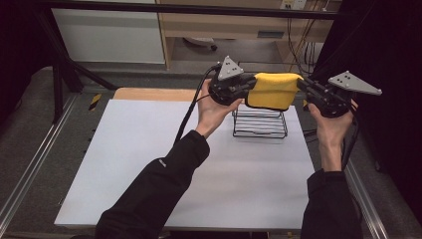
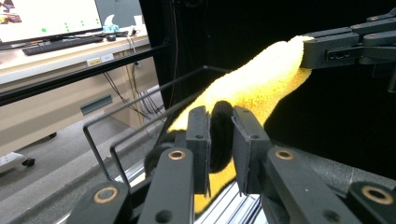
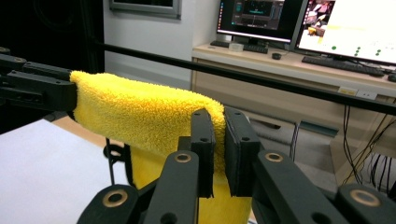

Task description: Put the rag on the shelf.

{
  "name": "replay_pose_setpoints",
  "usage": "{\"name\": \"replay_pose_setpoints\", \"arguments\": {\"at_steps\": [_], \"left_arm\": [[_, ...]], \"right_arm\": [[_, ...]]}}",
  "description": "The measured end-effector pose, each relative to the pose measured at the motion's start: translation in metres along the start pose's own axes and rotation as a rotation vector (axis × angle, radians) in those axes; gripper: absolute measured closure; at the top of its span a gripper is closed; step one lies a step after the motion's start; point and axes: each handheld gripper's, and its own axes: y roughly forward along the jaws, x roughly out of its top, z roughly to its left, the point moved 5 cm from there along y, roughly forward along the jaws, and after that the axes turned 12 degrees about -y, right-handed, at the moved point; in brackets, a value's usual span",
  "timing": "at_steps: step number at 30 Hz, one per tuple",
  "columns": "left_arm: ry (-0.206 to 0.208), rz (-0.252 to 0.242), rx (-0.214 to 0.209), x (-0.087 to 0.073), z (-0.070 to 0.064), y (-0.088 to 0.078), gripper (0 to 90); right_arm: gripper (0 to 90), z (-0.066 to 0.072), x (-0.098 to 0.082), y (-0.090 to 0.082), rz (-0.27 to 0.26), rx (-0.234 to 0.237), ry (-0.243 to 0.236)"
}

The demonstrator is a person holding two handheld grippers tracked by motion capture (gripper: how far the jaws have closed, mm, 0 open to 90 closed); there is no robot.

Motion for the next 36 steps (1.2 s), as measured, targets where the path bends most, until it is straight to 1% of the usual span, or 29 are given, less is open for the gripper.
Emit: {"name": "replay_pose_setpoints", "arguments": {"at_steps": [5, 9, 13, 17, 22, 26, 29, 32, 35, 36], "left_arm": [[-0.002, 0.023, 0.002, -0.013, -0.003, 0.0, 76.7], [0.003, 0.041, 0.009, -0.022, -0.005, -0.002, 75.1], [-0.007, 0.054, 0.007, -0.03, -0.006, -0.002, 73.0], [-0.013, 0.071, 0.01, -0.036, -0.006, -0.001, 69.3], [-0.025, 0.097, 0.004, -0.043, -0.005, -0.002, 64.4], [-0.038, 0.108, -0.002, -0.049, -0.002, -0.003, 62.6], [-0.047, 0.118, -0.006, -0.053, -0.001, -0.005, 61.4], [-0.051, 0.129, -0.004, -0.057, 0.001, -0.007, 59.7], [-0.066, 0.145, -0.002, -0.065, 0.003, -0.01, 56.9], [-0.069, 0.153, -0.001, -0.068, 0.004, -0.011, 55.8]], "right_arm": [[83.2, 0.005, -0.011, -0.003, 0.026, 0.026, 0.014], [83.1, 0.009, -0.018, -0.005, 0.05, 0.052, 0.01], [82.6, 0.013, -0.027, -0.007, 0.07, 0.066, 0.006], [81.5, 0.016, -0.041, -0.008, 0.091, 0.075, 0.004], [80.8, 0.017, -0.058, -0.008, 0.11, 0.088, 0.017], [80.3, 0.02, -0.065, -0.007, 0.123, 0.101, 0.022], [79.3, 0.022, -0.07, -0.006, 0.145, 0.106, 0.019], [77.0, 0.024, -0.076, -0.003, 0.17, 0.115, 0.021], [73.1, 0.027, -0.083, -0.001, 0.204, 0.12, 0.022], [70.9, 0.028, -0.084, 0.0, 0.206, 0.123, 0.027]]}}
